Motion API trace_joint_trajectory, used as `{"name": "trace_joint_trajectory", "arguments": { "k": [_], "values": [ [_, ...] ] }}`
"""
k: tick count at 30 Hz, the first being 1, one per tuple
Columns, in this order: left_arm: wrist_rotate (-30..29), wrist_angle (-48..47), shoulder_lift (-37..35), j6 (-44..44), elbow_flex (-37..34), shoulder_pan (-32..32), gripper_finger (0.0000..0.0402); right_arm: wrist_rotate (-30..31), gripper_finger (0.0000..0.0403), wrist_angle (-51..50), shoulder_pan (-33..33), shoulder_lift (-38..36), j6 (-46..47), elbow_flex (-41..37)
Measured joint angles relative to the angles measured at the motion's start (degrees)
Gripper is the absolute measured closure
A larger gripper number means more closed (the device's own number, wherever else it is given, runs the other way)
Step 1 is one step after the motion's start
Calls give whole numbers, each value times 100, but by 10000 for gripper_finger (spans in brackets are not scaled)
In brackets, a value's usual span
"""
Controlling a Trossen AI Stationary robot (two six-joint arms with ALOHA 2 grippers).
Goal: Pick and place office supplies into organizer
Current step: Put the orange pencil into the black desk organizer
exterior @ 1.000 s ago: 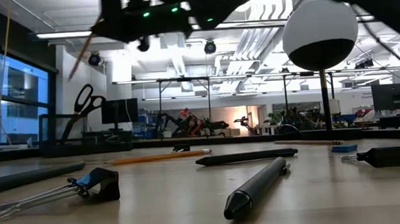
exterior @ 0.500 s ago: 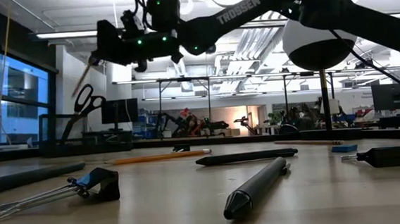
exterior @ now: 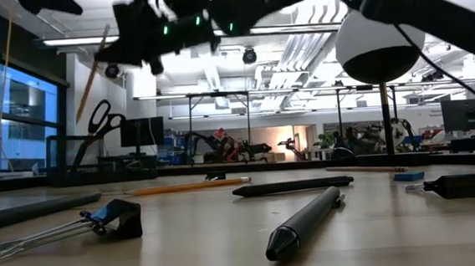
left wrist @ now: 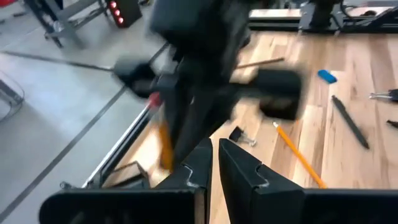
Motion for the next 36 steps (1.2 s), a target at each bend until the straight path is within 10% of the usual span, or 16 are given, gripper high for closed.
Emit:
{"name": "trace_joint_trajectory", "arguments": {
  "k": [23,36],
  "values": [
    [-473,1383,280,-726,-1216,0,194,-131,394,-1069,515,-590,-399,-4],
    [-398,1342,308,-395,-1193,-4,382,-185,376,-1506,399,-590,-321,6]
  ]
}}
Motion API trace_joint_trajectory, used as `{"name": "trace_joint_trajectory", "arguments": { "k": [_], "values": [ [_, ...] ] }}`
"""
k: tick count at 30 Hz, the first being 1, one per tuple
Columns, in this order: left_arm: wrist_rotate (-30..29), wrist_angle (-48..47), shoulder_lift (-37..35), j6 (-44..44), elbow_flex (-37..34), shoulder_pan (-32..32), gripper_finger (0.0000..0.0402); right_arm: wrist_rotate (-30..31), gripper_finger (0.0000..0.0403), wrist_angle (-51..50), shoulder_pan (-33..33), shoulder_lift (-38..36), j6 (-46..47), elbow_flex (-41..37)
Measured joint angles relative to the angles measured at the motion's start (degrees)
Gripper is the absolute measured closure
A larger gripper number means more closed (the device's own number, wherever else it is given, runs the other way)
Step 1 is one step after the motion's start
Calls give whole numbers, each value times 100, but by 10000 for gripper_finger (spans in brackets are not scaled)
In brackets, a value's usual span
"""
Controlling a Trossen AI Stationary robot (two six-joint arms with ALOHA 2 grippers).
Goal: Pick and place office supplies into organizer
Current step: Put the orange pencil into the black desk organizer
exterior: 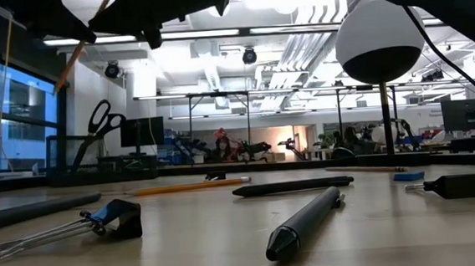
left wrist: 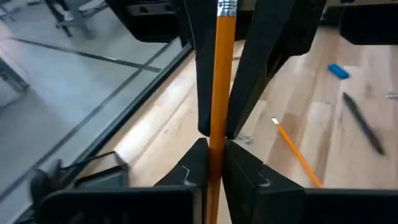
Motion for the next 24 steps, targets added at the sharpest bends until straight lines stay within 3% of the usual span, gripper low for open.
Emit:
{"name": "trace_joint_trajectory", "arguments": {
  "k": [8,16,20,24],
  "values": [
    [-890,-459,-383,162,214,13,396,114,330,-1290,-421,-75,-48,-21],
    [-1243,-925,-1327,21,216,17,398,1229,321,-1879,-102,-481,-421,-216],
    [-1284,-991,-1658,48,214,15,399,1556,329,-1527,135,-1030,-445,-1171],
    [-1450,-1004,-1808,36,130,15,400,1739,344,-200,192,-1976,-146,-3173]
  ]
}}
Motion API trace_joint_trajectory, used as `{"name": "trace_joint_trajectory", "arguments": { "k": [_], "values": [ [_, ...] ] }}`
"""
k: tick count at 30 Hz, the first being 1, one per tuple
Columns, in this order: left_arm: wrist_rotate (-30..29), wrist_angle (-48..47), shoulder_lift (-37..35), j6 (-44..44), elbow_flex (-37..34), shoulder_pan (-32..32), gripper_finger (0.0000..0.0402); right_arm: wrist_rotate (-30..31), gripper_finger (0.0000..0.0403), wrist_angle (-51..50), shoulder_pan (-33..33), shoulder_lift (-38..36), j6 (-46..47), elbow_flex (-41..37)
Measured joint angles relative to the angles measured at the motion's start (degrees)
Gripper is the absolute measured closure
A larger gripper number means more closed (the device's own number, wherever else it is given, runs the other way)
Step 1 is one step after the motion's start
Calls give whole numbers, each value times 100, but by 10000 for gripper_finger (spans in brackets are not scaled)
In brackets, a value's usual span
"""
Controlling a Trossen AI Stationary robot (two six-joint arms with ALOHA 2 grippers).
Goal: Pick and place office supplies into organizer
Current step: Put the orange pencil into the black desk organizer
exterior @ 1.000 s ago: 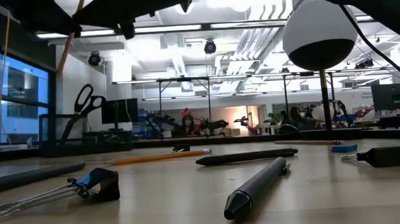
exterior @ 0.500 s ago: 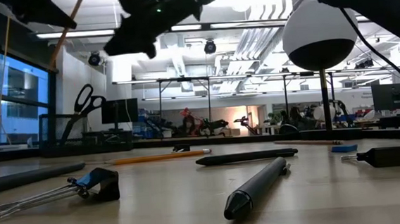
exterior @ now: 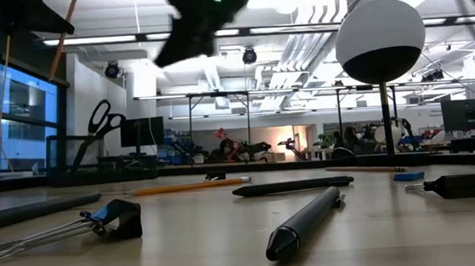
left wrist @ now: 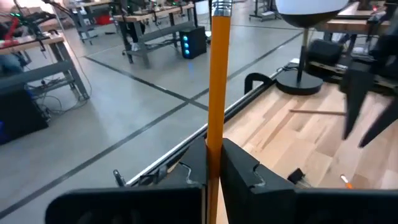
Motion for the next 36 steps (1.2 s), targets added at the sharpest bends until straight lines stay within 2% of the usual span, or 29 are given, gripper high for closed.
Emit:
{"name": "trace_joint_trajectory", "arguments": {
  "k": [2,5,8,12,16,21,27,31,36],
  "values": [
    [-132,2,-39,-26,-76,0,400,-27,352,1010,1,-610,245,-1153],
    [-638,19,-85,-158,-183,0,400,8,360,2437,107,-1474,569,-2746],
    [-1152,26,-143,-488,-213,0,401,149,363,3576,364,-2195,677,-4018],
    [-1575,69,-176,-1099,-218,0,401,640,362,4606,796,-3013,741,-5168],
    [-1436,363,-112,-1224,-253,-4,401,1257,363,5054,1200,-3550,605,-5856],
    [-856,1606,2,-398,-604,-7,401,1701,368,5189,1445,-3853,526,-6128],
    [-169,3479,104,1032,-1045,231,401,1687,367,5268,1462,-3844,507,-6126],
    [798,3785,109,1299,-1088,1091,401,1666,370,5265,1461,-3842,470,-6126],
    [2770,4301,507,1437,-1151,2663,401,1665,372,5243,1460,-3842,389,-6126]
  ]
}}
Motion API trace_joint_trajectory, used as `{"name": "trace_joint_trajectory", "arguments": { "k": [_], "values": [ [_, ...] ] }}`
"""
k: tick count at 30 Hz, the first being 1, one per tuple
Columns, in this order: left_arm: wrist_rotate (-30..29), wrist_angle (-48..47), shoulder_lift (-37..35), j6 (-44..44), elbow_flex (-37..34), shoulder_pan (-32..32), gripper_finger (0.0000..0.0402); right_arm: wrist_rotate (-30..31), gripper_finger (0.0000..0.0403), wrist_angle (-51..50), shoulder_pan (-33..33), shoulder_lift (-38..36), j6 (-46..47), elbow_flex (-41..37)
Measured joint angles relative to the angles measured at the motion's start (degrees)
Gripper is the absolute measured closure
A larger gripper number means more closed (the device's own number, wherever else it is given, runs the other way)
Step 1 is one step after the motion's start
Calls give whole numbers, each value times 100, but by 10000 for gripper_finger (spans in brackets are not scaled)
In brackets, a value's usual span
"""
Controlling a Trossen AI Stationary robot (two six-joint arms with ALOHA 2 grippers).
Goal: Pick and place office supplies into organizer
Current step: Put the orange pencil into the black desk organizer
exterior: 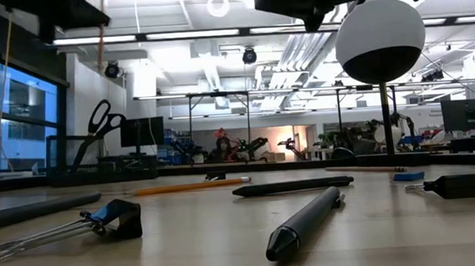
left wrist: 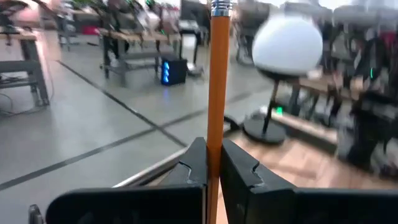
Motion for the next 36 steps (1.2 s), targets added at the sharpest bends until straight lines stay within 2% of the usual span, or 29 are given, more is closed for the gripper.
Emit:
{"name": "trace_joint_trajectory", "arguments": {
  "k": [4,9,15,20,24,31,36],
  "values": [
    [771,15,403,151,0,1196,401,-14,371,-158,24,0,39,0],
    [1152,47,355,573,0,2450,401,-16,375,-571,174,0,127,0],
    [2510,20,305,629,2,3772,401,8,376,-462,339,2,142,0],
    [2983,0,695,748,-79,4605,401,32,377,-181,453,3,149,0],
    [3245,76,744,966,-84,4996,401,17,378,-186,507,2,237,0],
    [3382,-301,567,1094,-84,5015,401,134,378,-272,501,4,256,0],
    [2460,-813,372,1171,-81,5015,401,141,381,-441,501,7,380,0]
  ]
}}
